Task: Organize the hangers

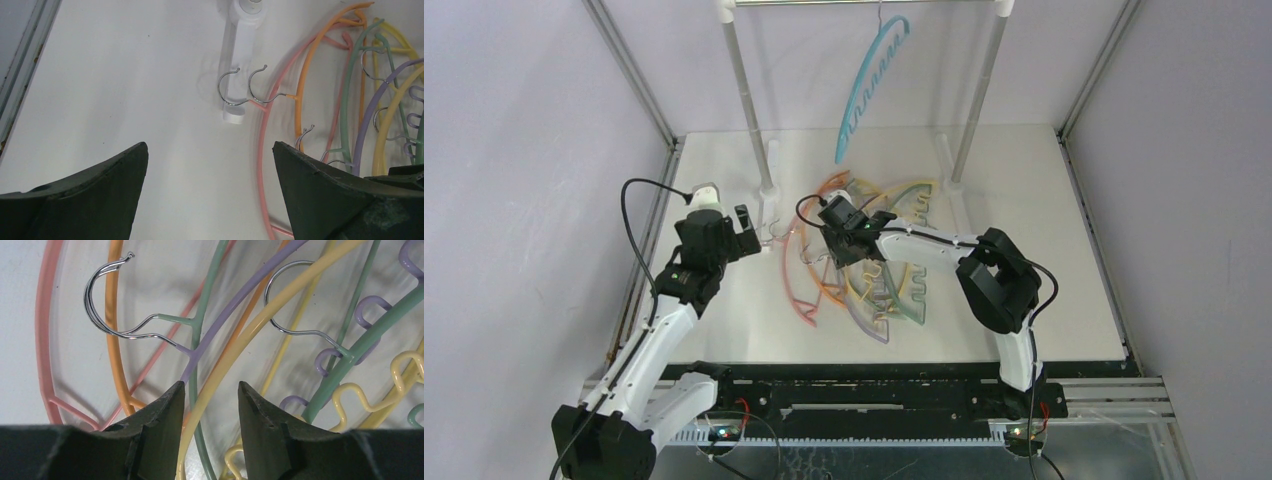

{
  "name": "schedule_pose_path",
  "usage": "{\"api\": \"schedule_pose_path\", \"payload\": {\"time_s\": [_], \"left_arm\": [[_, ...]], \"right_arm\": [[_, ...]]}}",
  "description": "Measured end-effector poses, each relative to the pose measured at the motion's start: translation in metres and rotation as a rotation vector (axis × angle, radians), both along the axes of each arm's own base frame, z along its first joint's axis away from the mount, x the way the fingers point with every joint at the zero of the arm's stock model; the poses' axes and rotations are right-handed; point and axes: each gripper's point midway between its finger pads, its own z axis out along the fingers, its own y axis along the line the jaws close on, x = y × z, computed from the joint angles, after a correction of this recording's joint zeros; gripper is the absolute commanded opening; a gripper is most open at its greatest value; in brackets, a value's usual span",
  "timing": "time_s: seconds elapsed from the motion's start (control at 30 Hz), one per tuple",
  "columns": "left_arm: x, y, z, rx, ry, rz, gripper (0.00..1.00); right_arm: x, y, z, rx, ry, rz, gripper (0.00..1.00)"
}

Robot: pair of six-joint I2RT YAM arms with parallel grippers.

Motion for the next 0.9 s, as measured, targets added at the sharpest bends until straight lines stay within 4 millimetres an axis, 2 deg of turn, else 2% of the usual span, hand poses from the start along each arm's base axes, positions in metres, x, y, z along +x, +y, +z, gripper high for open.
{"api": "schedule_pose_path", "payload": {"time_s": [0.2,0.5,0.57,0.63,0.67,0.77,0.9], "left_arm": [[0.000,0.000,-0.001,0.001,0.003,0.000,0.99],[0.000,0.002,-0.001,0.005,0.003,0.009,1.00],[-0.001,0.002,-0.002,0.006,0.005,0.009,0.99],[-0.001,0.002,-0.004,0.006,0.008,0.010,1.00],[-0.002,0.002,-0.004,0.007,0.009,0.010,1.00],[-0.004,0.003,-0.008,0.009,0.015,0.011,1.00],[-0.004,0.004,-0.006,0.010,0.010,0.015,1.00]], "right_arm": [[0.006,0.001,0.006,0.024,0.009,-0.018,0.42],[0.003,-0.001,-0.007,0.014,0.052,-0.014,0.44],[0.001,-0.001,-0.010,0.011,0.062,-0.011,0.34],[0.000,-0.001,-0.011,0.013,0.070,-0.007,0.15],[-0.002,0.000,-0.011,0.016,0.074,-0.002,0.09],[-0.006,-0.004,-0.015,0.009,0.099,-0.023,0.00],[-0.011,-0.007,-0.013,0.012,0.114,-0.012,0.00]]}}
